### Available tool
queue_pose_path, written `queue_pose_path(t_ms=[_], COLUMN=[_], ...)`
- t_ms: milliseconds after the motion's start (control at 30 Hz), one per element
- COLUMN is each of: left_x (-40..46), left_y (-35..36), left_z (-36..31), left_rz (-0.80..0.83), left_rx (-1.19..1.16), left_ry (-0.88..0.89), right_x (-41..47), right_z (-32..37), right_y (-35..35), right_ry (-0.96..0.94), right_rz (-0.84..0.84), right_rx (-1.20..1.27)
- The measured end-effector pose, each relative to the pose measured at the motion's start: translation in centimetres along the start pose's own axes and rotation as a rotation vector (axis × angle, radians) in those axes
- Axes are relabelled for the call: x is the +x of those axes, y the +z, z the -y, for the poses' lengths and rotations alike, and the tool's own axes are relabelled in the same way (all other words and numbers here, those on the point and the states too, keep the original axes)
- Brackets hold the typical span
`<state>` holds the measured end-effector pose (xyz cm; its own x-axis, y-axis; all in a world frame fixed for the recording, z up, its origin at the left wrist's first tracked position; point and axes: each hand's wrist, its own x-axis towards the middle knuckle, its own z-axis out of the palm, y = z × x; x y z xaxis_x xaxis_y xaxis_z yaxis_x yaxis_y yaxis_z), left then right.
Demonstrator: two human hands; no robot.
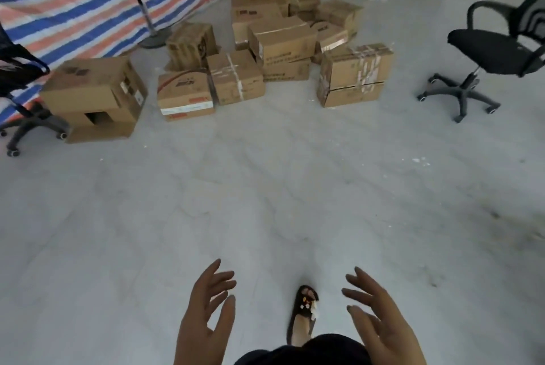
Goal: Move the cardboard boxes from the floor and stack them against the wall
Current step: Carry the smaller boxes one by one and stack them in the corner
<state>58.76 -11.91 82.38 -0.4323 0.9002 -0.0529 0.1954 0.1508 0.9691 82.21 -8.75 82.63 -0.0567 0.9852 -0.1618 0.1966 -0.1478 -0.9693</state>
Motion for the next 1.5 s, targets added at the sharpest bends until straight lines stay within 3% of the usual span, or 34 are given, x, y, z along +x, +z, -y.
queue_pose_path(t_ms=[167, 467, 733, 967, 1200, 1500], left_x=[9.5, 25.5, 46.7, 59.4, 71.0, 83.0], left_y=[7.8, 17.9, 30.1, 40.8, 53.6, 71.7], left_z=[-4.0, -5.5, -10.5, -14.6, -16.6, -22.1], left_rz=[0.115, 0.178, 0.290, 0.481, 0.432, 0.305], left_rx=[0.027, 0.088, 0.057, 0.084, 0.074, 0.016], left_ry=[0.032, 0.017, 0.093, 0.100, 0.072, 0.006], right_x=[11.0, 27.8, 48.5, 63.0, 77.8, 99.2], right_z=[2.3, 1.4, 4.2, 7.0, 5.8, 8.4], right_y=[-4.2, -9.3, -13.4, -18.5, -27.5, -43.4], right_ry=[-0.005, 0.065, 0.048, 0.083, 0.132, 0.145], right_rz=[-0.086, -0.256, -0.431, -0.572, -0.634, -0.542], right_rx=[-0.056, -0.043, 0.022, 0.103, 0.091, -0.014])
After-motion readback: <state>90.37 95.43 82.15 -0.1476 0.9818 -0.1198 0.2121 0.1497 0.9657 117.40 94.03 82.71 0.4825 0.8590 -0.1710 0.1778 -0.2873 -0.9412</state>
